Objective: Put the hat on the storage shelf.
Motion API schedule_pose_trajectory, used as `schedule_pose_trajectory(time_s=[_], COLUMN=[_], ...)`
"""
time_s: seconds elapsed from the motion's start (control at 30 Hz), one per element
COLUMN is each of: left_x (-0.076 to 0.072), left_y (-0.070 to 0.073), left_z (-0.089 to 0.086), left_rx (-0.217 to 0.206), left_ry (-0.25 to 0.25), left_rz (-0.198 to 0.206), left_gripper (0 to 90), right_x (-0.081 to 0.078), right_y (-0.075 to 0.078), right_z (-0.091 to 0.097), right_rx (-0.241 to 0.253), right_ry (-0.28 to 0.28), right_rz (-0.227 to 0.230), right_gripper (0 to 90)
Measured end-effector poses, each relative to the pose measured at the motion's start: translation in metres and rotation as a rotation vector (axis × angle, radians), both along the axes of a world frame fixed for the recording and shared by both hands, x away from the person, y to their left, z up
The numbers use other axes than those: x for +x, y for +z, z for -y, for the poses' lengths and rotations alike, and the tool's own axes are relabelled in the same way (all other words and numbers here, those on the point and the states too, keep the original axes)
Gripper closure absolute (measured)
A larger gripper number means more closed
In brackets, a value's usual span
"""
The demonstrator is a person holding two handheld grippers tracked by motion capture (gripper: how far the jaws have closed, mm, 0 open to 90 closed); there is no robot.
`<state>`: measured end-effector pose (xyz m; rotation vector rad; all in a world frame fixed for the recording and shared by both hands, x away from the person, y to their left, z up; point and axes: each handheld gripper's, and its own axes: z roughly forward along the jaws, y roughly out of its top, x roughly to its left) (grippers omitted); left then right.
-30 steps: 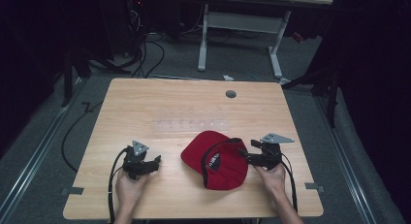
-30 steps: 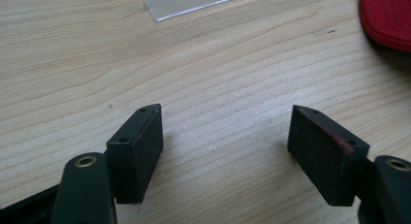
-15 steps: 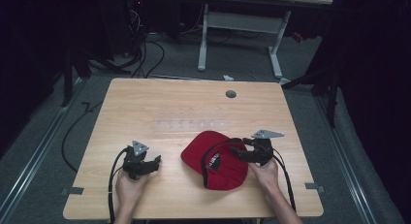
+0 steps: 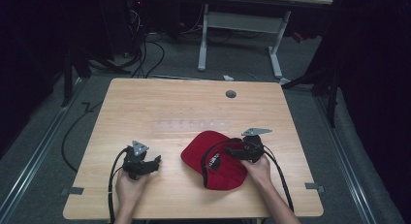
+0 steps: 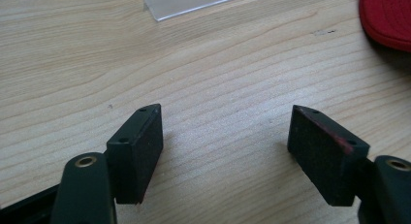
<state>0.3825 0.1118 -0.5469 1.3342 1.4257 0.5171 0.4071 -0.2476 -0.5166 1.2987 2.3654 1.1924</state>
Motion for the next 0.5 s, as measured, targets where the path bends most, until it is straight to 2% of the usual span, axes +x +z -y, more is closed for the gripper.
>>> schedule_pose_trajectory(time_s=[0.03,0.07,0.1,0.13,0.2,0.5], left_x=[0.0000,0.0000,0.0000,0.0000,0.0000,0.0000], left_y=[0.0000,0.0000,0.0000,0.0001,0.0000,0.0000], left_z=[-0.0001,-0.0001,0.0000,0.0000,-0.0001,-0.0001], left_rx=[0.001,0.001,0.001,-0.001,0.001,0.001], left_ry=[-0.001,-0.001,0.000,0.000,-0.001,-0.001], left_rz=[0.000,0.000,0.000,0.000,0.000,0.000], left_gripper=[29.0,29.0,29.0,29.0,29.0,29.0], right_x=[0.0005,0.0005,-0.0010,-0.0010,-0.0032,-0.0058], right_y=[-0.0021,-0.0021,-0.0025,-0.0025,-0.0029,-0.0030], right_z=[-0.0008,-0.0008,-0.0006,-0.0006,-0.0011,0.0064], right_rx=[-0.010,-0.010,-0.025,-0.025,-0.045,-0.019], right_ry=[-0.001,-0.001,-0.009,-0.009,0.006,0.054], right_rz=[0.000,0.000,0.026,0.026,0.038,0.028], right_gripper=[41.6,41.6,47.1,47.1,54.5,75.1])
